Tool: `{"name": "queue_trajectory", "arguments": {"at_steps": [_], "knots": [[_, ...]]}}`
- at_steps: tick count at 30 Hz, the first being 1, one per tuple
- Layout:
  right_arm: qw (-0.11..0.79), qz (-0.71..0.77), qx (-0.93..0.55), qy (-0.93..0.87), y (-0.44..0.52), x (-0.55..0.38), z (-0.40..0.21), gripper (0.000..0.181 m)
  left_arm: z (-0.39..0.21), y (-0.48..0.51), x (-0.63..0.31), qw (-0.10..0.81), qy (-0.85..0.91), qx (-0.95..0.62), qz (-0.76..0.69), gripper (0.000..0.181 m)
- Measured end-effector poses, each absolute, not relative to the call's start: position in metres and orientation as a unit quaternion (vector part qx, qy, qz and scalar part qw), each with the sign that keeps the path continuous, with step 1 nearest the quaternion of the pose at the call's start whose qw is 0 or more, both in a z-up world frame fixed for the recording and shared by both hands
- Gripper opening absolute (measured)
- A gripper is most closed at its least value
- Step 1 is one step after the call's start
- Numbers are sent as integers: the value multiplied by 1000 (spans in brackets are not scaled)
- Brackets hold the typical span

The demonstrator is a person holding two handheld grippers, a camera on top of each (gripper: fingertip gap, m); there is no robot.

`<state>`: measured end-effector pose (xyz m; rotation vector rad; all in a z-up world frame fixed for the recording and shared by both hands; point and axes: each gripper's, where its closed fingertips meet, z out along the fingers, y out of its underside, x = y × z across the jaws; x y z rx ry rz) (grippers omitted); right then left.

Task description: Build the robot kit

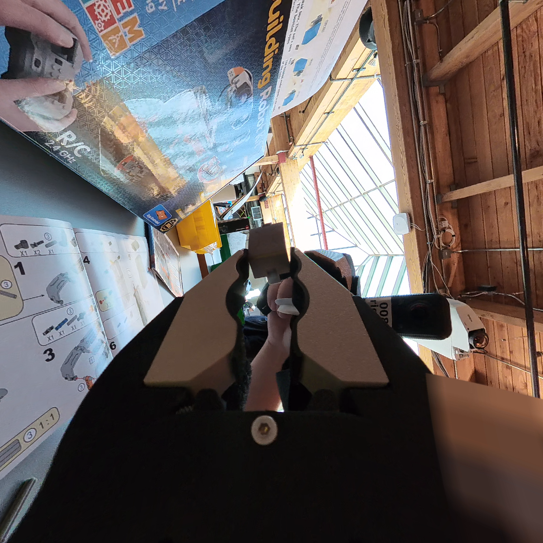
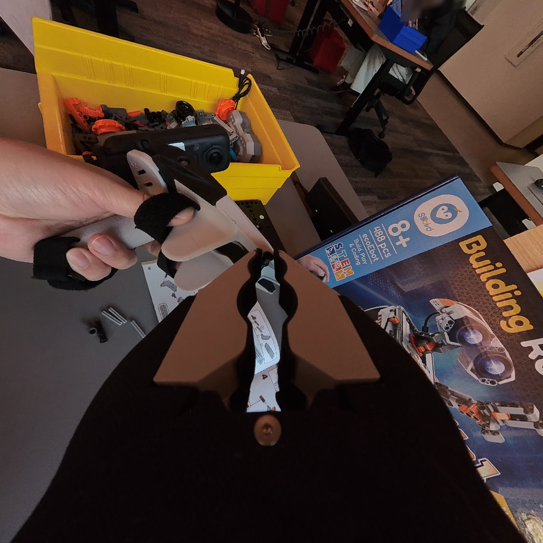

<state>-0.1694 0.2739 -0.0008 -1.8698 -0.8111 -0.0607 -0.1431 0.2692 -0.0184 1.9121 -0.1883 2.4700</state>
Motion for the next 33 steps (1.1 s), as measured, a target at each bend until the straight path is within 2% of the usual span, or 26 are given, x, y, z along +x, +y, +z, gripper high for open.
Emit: {"name": "queue_trajectory", "arguments": {"at_steps": [33], "knots": [[537,-10,-772,-340,275,-169,-1,7,-18,268,-143,17,-50,605,794,26]]}}
